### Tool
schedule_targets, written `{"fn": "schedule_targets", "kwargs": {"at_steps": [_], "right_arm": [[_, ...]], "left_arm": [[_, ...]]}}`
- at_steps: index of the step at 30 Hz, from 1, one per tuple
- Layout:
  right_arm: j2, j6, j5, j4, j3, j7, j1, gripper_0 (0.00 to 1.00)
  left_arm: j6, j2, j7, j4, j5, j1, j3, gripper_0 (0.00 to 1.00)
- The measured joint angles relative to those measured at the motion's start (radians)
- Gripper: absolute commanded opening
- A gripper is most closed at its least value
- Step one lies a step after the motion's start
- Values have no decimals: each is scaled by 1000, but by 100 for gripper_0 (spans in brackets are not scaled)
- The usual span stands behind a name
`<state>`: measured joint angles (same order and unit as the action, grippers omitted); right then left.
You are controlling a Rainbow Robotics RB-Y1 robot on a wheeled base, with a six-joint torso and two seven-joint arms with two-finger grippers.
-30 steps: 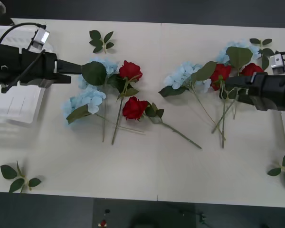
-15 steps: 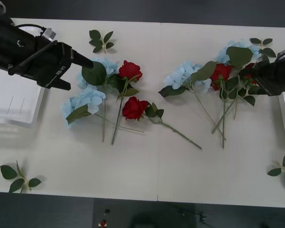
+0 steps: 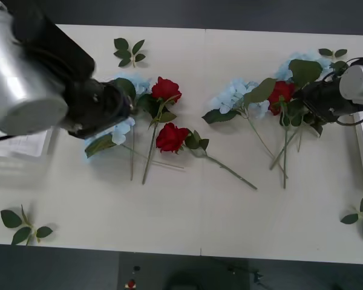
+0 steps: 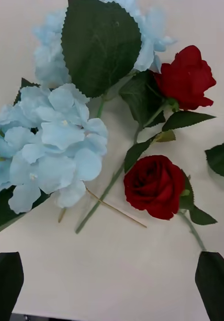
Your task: Put the red flowers into the right box and the blue flowers into the left box
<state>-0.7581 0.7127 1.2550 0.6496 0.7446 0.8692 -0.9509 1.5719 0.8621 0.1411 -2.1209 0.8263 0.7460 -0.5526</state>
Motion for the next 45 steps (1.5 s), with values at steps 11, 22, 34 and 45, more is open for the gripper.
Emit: {"fn": "schedule_targets", "kwargs": {"at_steps": [11, 22, 34, 45], "right_arm": [[24, 0, -40, -31, 0, -124, -21, 100], [24, 12, -40, -31, 0, -124, -21, 0], [22, 12, -39, -28, 0, -124, -21, 0], [-102, 102, 82, 170, 0, -124, -21, 0]], "left_arm": [[81, -212, -248, 130, -406, 1, -305, 100], [51, -272, -275, 335, -545, 1, -314, 100], [7, -272, -275, 485, -640, 1, -314, 100], [-104, -272, -256, 646, -657, 1, -319, 61]]}}
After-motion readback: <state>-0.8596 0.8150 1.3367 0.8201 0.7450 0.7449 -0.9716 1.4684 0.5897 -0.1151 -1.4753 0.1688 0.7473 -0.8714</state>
